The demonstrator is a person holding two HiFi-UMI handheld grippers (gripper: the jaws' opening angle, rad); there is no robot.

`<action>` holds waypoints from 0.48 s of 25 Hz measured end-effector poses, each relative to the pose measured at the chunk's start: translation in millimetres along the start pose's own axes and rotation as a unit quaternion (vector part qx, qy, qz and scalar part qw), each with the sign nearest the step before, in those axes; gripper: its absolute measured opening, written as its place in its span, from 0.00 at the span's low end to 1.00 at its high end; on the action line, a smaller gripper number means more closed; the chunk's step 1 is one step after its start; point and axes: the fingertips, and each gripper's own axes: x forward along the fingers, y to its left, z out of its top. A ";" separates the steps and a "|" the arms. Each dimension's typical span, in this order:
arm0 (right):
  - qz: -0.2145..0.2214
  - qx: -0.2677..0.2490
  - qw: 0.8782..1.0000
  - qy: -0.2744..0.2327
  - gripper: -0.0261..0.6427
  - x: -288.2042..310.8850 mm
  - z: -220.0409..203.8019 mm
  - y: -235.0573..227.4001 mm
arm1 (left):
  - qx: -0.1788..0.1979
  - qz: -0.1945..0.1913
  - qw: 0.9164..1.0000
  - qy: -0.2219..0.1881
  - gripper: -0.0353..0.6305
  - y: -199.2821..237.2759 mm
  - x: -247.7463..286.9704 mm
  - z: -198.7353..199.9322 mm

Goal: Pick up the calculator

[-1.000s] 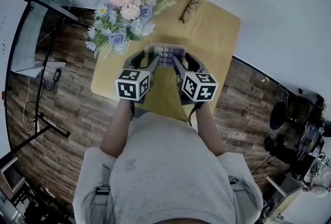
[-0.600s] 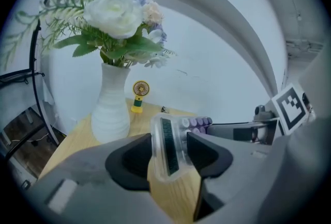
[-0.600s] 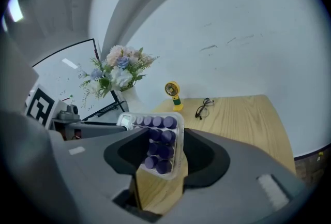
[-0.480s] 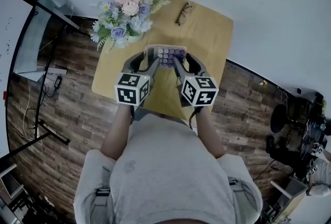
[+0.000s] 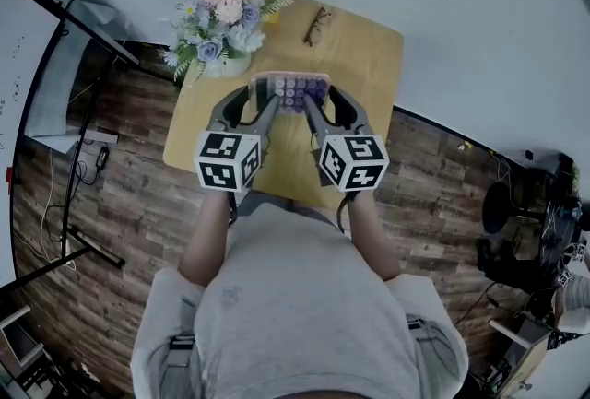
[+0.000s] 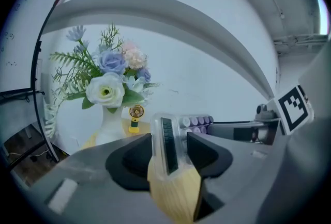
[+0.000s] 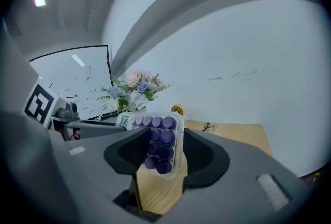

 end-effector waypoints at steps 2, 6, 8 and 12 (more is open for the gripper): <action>-0.002 -0.009 1.000 -0.012 0.34 -6.1 9.0 4.5 | 0.007 -0.002 1.000 -0.011 0.38 -3.1 -6.2 8.3; -0.006 -0.021 0.999 -0.038 0.34 -18.4 24.9 13.2 | 0.024 -0.007 0.999 -0.032 0.38 -9.6 -18.4 24.8; -0.007 -0.026 0.998 -0.050 0.34 -24.0 31.6 17.0 | 0.033 -0.009 0.999 -0.042 0.38 -12.9 -23.8 31.5; -0.010 -0.042 0.997 -0.067 0.34 -34.4 42.3 24.8 | 0.041 -0.012 0.997 -0.058 0.38 -18.1 -34.9 41.1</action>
